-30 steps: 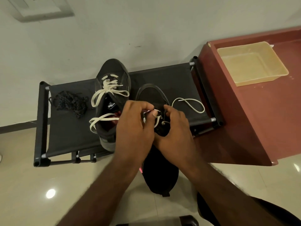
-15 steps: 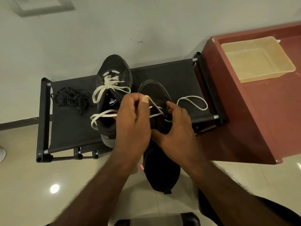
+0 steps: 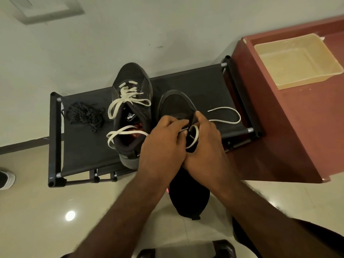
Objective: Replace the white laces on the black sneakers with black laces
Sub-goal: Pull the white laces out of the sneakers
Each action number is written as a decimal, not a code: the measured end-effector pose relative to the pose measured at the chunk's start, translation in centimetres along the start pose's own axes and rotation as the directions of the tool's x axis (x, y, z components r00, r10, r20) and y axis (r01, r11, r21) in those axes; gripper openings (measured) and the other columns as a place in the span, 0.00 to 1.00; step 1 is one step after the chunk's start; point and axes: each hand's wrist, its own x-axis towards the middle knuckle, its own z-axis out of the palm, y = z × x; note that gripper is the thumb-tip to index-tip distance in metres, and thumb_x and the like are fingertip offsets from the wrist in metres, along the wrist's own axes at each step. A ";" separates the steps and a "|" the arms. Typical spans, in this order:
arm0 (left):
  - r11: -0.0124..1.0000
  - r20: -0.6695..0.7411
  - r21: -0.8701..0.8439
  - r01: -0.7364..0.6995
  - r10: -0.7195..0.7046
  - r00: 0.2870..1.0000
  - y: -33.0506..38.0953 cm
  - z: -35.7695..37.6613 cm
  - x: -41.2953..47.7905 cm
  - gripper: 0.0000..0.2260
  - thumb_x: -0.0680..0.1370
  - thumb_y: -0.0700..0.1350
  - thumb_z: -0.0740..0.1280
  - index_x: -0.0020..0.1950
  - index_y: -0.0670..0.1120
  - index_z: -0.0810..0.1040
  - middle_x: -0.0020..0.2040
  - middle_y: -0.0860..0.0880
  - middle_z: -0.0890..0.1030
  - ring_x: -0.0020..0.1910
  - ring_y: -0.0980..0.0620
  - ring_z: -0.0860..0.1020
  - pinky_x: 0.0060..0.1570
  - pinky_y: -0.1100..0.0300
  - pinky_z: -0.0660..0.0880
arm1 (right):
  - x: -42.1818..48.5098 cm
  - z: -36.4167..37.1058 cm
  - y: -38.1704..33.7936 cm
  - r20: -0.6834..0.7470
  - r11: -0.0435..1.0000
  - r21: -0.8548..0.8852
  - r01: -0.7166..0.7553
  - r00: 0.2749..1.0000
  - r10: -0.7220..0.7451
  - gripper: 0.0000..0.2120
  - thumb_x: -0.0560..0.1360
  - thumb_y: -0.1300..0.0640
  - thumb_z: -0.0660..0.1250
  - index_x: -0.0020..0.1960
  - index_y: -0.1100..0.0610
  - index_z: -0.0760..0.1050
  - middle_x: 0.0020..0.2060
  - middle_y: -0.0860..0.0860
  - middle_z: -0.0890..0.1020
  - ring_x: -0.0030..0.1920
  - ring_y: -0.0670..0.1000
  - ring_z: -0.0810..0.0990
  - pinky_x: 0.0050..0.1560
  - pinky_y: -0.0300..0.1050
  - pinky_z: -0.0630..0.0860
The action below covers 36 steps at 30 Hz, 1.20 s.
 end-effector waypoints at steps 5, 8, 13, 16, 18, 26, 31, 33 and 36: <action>0.999 0.080 -0.033 -0.009 0.012 0.997 0.1 -0.2 0.4 0.16 0.80 0.44 0.66 0.67 0.52 0.77 0.46 0.56 0.71 0.42 0.58 0.72 0.49 0.58 0.75 | -0.1 0.1 0.0 -0.006 1.000 0.021 0.014 1.000 -0.014 0.49 0.73 0.47 0.73 0.82 0.52 0.44 0.73 0.48 0.64 0.73 0.48 0.60 0.66 0.38 0.58; 0.994 0.135 -0.102 -0.051 0.064 0.989 0.2 -0.4 0.7 0.20 0.78 0.43 0.67 0.69 0.54 0.75 0.41 0.58 0.70 0.40 0.61 0.72 0.48 0.61 0.73 | 0.0 0.1 -0.1 -0.007 0.999 0.044 0.008 1.000 -0.008 0.51 0.73 0.46 0.72 0.82 0.53 0.41 0.74 0.48 0.65 0.74 0.48 0.61 0.69 0.40 0.61; 0.990 0.230 -0.105 -0.096 0.118 0.966 -0.1 -0.5 0.8 0.17 0.79 0.44 0.66 0.66 0.56 0.77 0.52 0.55 0.70 0.49 0.59 0.73 0.51 0.62 0.74 | 0.1 0.2 0.1 -0.024 0.995 0.093 -0.032 0.999 0.034 0.57 0.70 0.48 0.76 0.81 0.47 0.35 0.67 0.45 0.72 0.69 0.48 0.70 0.63 0.42 0.71; 0.992 0.168 -0.093 -0.080 0.095 0.981 -0.1 -0.3 0.8 0.10 0.80 0.43 0.66 0.58 0.52 0.83 0.50 0.55 0.72 0.48 0.59 0.73 0.49 0.66 0.73 | 0.2 0.2 0.4 -0.020 0.992 0.120 -0.042 0.999 0.044 0.58 0.70 0.50 0.77 0.81 0.47 0.34 0.58 0.39 0.74 0.63 0.47 0.74 0.60 0.42 0.73; 0.971 0.049 -0.236 -0.044 0.057 0.997 0.2 -0.3 0.6 0.09 0.80 0.40 0.65 0.54 0.51 0.83 0.47 0.55 0.75 0.46 0.61 0.76 0.45 0.71 0.72 | 0.3 0.0 0.4 -0.015 0.988 0.145 -0.050 0.998 0.053 0.59 0.69 0.48 0.78 0.81 0.47 0.35 0.57 0.37 0.74 0.63 0.46 0.74 0.62 0.43 0.73; 0.601 -0.201 -0.797 0.057 -0.352 0.914 0.0 -3.2 1.3 0.07 0.81 0.40 0.64 0.51 0.46 0.82 0.36 0.51 0.80 0.34 0.57 0.74 0.32 0.64 0.73 | 0.4 -0.2 -0.1 -0.004 0.993 0.093 -0.068 0.998 0.068 0.56 0.68 0.47 0.76 0.82 0.48 0.41 0.64 0.41 0.68 0.69 0.46 0.66 0.69 0.50 0.69; 0.549 -0.146 -0.830 0.096 -0.380 0.913 -0.1 -4.0 1.3 0.10 0.82 0.36 0.60 0.51 0.46 0.80 0.41 0.50 0.84 0.44 0.52 0.82 0.45 0.60 0.78 | 0.3 -0.1 -0.3 -0.001 0.995 0.070 -0.070 0.998 0.071 0.54 0.68 0.47 0.76 0.82 0.48 0.43 0.66 0.42 0.67 0.69 0.46 0.64 0.69 0.51 0.70; 0.541 -0.118 -0.835 0.100 -0.354 0.928 0.3 -4.1 1.2 0.13 0.80 0.32 0.56 0.50 0.44 0.79 0.36 0.49 0.82 0.36 0.50 0.81 0.39 0.60 0.79 | 0.3 -0.1 -0.3 -0.008 0.995 0.066 -0.069 0.998 0.070 0.54 0.68 0.47 0.76 0.82 0.48 0.44 0.64 0.41 0.67 0.69 0.46 0.65 0.69 0.50 0.70; 0.655 -0.181 -0.752 0.069 -0.306 0.935 0.2 -4.0 1.1 0.13 0.71 0.37 0.56 0.44 0.44 0.80 0.28 0.49 0.74 0.25 0.54 0.69 0.25 0.61 0.66 | 0.3 0.0 -0.2 -0.010 0.997 0.054 -0.062 0.998 0.062 0.53 0.68 0.48 0.76 0.82 0.49 0.44 0.64 0.42 0.67 0.69 0.45 0.64 0.69 0.50 0.69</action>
